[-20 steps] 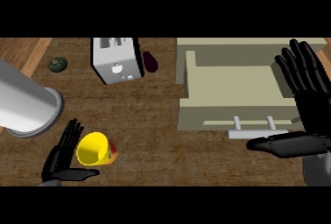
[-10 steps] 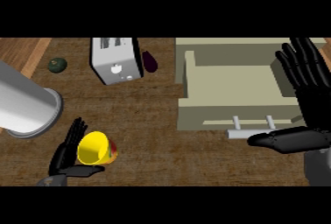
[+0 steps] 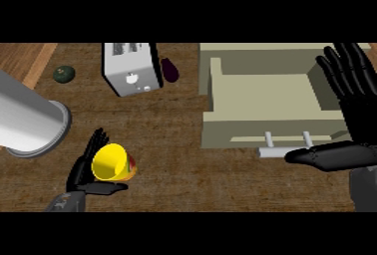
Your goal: Pick up the cup, place it into the drawer and close the drawer
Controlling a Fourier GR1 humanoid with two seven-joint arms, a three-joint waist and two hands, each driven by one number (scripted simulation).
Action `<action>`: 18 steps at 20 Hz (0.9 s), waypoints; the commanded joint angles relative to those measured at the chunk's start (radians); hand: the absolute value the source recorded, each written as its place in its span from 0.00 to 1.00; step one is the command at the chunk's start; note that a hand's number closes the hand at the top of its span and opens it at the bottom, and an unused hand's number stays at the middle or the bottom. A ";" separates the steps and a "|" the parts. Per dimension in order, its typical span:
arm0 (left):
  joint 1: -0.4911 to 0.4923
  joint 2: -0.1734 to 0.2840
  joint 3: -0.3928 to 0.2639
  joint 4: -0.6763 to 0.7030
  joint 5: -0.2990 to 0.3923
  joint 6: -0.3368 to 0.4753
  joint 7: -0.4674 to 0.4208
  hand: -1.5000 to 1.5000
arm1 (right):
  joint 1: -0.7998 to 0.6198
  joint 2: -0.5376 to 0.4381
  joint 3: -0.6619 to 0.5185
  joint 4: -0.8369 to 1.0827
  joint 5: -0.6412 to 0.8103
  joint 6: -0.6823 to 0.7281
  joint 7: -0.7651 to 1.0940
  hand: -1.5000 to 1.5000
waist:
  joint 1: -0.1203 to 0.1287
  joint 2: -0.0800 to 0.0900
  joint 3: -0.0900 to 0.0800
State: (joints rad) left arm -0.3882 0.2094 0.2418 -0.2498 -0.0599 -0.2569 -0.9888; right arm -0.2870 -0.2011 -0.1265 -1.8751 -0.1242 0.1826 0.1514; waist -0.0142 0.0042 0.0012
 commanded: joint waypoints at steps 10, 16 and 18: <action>-0.021 -0.033 0.014 -0.077 0.000 0.103 -0.226 1.00 | 0.001 -0.025 -0.028 -0.005 -0.013 0.010 0.014 0.00 | -0.011 0.003 -0.005; -0.025 -0.096 0.048 -0.119 0.057 0.029 -0.270 1.00 | 0.000 0.009 0.003 0.030 0.030 -0.011 -0.027 0.00 | 0.008 0.002 -0.004; -0.056 -0.086 0.085 -0.110 0.084 0.077 -0.263 1.00 | -0.026 -0.027 -0.047 0.044 -0.037 0.022 -0.008 0.00 | 0.000 0.004 -0.004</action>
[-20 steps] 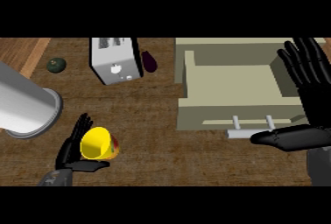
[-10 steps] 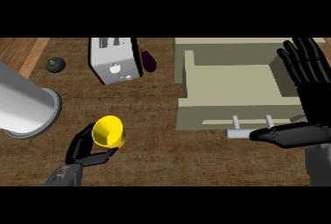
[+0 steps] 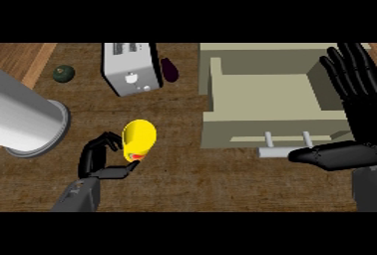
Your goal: Pick up the cup, place it into the drawer and close the drawer
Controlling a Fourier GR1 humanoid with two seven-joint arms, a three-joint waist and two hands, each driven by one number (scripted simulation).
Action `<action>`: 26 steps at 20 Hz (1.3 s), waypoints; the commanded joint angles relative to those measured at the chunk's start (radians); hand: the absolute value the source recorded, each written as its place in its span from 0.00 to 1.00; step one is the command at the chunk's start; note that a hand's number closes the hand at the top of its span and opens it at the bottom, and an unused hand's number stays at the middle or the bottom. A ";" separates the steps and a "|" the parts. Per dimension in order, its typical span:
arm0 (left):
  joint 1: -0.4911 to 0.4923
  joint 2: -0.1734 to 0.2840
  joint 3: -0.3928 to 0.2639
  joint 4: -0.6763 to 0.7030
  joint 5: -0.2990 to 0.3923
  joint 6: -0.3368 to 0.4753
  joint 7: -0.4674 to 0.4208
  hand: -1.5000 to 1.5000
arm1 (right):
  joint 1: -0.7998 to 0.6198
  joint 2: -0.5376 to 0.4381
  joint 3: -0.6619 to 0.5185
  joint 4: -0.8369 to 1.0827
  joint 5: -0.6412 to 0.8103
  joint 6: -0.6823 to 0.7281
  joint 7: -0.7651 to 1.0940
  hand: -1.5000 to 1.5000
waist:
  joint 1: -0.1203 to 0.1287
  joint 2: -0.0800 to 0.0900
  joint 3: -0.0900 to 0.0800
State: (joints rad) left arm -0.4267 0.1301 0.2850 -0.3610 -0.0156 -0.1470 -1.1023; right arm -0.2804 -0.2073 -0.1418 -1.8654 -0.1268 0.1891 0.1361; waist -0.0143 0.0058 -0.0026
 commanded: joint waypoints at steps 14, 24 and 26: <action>-0.264 -0.051 -0.015 -0.221 0.072 0.002 0.152 1.00 | -0.007 -0.005 -0.022 0.018 0.000 -0.010 0.011 0.00 | 0.017 -0.009 0.003; -0.451 -0.129 -0.207 -0.523 0.139 0.159 0.598 1.00 | 0.081 0.014 -0.008 0.004 0.025 0.004 -0.049 0.00 | 0.016 -0.017 0.004; -0.534 -0.130 -0.237 -0.490 0.145 0.239 0.631 1.00 | 0.024 -0.011 -0.027 0.040 0.010 0.019 -0.058 0.00 | 0.007 -0.010 0.003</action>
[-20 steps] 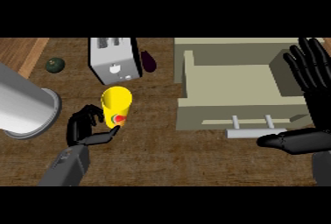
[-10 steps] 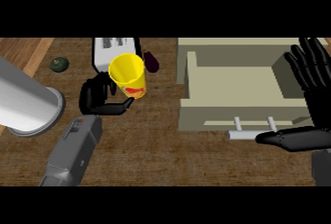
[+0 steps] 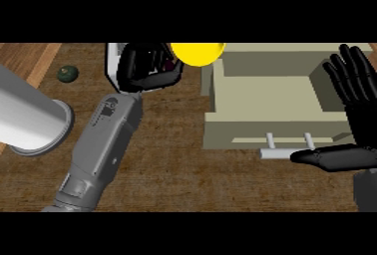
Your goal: Pick up the cup, place it into the drawer and close the drawer
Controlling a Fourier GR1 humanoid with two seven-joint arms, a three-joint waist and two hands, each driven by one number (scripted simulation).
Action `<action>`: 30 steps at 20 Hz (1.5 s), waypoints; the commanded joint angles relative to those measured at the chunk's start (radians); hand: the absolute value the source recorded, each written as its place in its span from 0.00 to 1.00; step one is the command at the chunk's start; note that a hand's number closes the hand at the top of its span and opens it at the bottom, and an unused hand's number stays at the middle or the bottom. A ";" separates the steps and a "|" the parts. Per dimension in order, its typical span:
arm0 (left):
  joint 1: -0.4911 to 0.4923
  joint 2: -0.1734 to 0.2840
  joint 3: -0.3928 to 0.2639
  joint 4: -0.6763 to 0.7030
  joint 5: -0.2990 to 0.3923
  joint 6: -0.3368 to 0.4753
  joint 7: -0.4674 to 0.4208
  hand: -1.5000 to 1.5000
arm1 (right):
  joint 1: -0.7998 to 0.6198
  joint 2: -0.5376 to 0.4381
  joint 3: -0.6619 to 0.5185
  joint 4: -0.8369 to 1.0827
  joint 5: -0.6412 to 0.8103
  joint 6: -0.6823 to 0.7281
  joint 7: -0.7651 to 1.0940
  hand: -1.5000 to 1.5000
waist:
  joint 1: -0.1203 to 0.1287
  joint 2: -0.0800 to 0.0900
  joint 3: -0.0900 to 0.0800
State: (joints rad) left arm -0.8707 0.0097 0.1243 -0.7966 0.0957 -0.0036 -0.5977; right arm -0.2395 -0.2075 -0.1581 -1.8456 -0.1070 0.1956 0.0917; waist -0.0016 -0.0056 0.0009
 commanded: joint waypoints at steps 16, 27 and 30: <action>-0.482 -0.010 -0.293 0.388 0.160 0.387 0.352 1.00 | -0.071 0.007 0.031 0.048 0.016 0.007 -0.018 0.00 | -0.086 0.026 0.001; -0.435 -0.010 -0.485 0.485 0.228 0.295 0.407 1.00 | -0.120 0.012 0.053 0.028 -0.040 0.047 -0.006 0.00 | -0.182 0.043 0.002; -0.454 -0.010 -0.507 0.488 0.238 0.295 0.406 0.00 | -0.175 0.013 0.063 0.077 -0.031 0.048 -0.009 0.00 | -0.193 0.058 0.002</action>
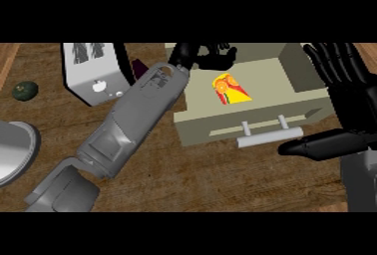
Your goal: Pick up the cup, place it into the drawer and close the drawer
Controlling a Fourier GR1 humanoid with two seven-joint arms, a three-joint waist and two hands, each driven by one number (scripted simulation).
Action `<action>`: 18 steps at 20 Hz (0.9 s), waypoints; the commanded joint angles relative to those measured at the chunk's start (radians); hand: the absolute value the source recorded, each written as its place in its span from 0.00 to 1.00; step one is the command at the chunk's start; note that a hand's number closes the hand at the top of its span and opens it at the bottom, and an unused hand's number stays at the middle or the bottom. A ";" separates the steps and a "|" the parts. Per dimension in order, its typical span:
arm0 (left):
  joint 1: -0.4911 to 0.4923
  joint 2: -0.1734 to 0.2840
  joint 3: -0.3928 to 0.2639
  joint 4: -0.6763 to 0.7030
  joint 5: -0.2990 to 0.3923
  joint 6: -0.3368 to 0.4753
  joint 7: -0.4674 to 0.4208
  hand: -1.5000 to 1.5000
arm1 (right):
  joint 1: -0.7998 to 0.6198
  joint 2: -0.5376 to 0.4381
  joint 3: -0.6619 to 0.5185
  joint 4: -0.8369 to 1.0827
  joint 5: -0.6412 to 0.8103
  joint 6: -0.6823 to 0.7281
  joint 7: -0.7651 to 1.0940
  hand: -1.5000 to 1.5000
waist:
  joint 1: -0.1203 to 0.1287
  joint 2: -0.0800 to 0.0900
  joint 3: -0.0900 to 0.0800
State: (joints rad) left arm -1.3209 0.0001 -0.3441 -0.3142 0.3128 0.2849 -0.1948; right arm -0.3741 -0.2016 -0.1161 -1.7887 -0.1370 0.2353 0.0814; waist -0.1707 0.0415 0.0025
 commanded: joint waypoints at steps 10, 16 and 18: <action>0.088 0.000 0.026 -0.124 0.239 -0.045 -0.202 0.00 | -0.041 0.008 0.145 0.033 -0.185 0.256 -0.004 1.00 | -0.034 0.011 -0.002; 0.054 0.000 0.075 -0.108 0.301 -0.005 -0.276 0.00 | 0.003 -0.153 0.255 0.028 -0.126 0.430 0.115 1.00 | 0.031 -0.010 -0.004; 0.067 0.000 0.060 -0.110 0.326 0.021 -0.289 0.00 | 0.022 -0.174 0.280 0.021 -0.079 0.445 0.124 1.00 | 0.049 -0.017 -0.003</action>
State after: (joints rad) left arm -1.2604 0.0000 -0.2891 -0.4222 0.5986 0.2877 -0.4438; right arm -0.3775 -0.3069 0.1130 -1.7691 -0.2671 0.6080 0.1673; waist -0.1577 0.0342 -0.0004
